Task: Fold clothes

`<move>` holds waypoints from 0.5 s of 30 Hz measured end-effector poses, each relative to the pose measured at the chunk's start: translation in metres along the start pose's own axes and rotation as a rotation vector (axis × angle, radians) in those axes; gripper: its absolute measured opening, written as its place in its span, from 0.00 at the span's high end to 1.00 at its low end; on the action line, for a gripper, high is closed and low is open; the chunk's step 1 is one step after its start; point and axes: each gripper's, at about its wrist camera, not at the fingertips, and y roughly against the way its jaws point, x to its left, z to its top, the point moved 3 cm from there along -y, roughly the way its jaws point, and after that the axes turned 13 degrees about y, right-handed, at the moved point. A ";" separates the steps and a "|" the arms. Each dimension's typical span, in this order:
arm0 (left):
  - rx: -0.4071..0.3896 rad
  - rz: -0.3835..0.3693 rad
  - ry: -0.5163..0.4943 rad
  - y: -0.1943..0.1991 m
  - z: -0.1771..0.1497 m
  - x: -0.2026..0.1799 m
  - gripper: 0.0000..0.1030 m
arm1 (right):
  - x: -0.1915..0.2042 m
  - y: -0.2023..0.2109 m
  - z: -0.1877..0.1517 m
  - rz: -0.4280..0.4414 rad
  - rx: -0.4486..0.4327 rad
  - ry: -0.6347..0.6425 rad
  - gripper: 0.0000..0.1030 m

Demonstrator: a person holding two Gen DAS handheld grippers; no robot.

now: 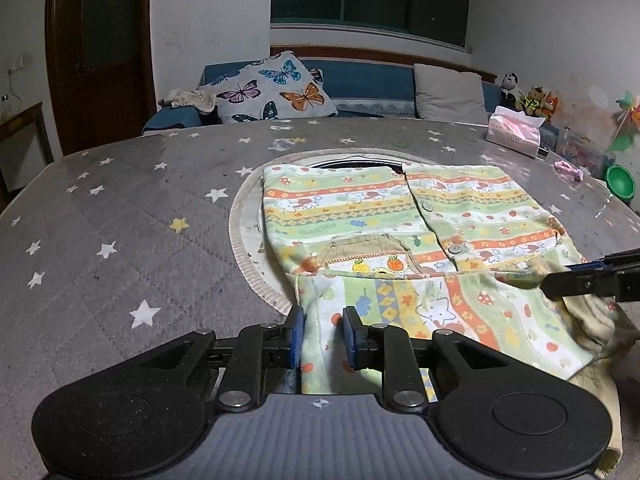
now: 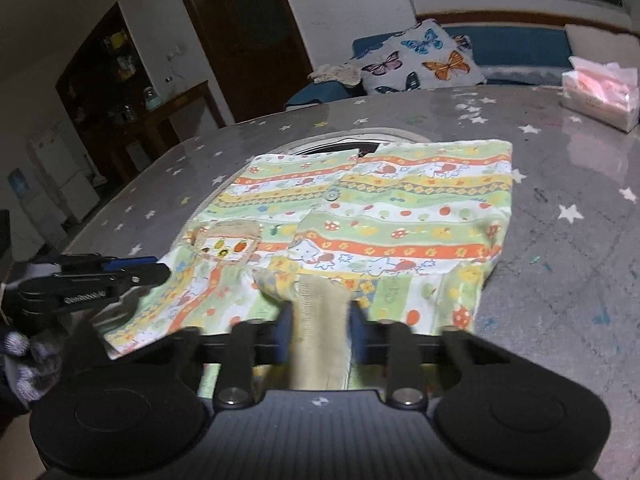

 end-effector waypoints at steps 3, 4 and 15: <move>-0.007 0.010 -0.012 0.001 0.000 -0.001 0.77 | 0.006 0.007 0.007 -0.034 -0.037 0.044 0.87; -0.010 0.013 -0.016 0.001 0.000 -0.001 0.76 | 0.005 0.008 0.008 -0.046 -0.044 0.039 0.87; -0.049 0.009 -0.031 0.012 0.009 -0.006 0.74 | -0.010 0.014 0.008 -0.134 -0.057 0.036 0.81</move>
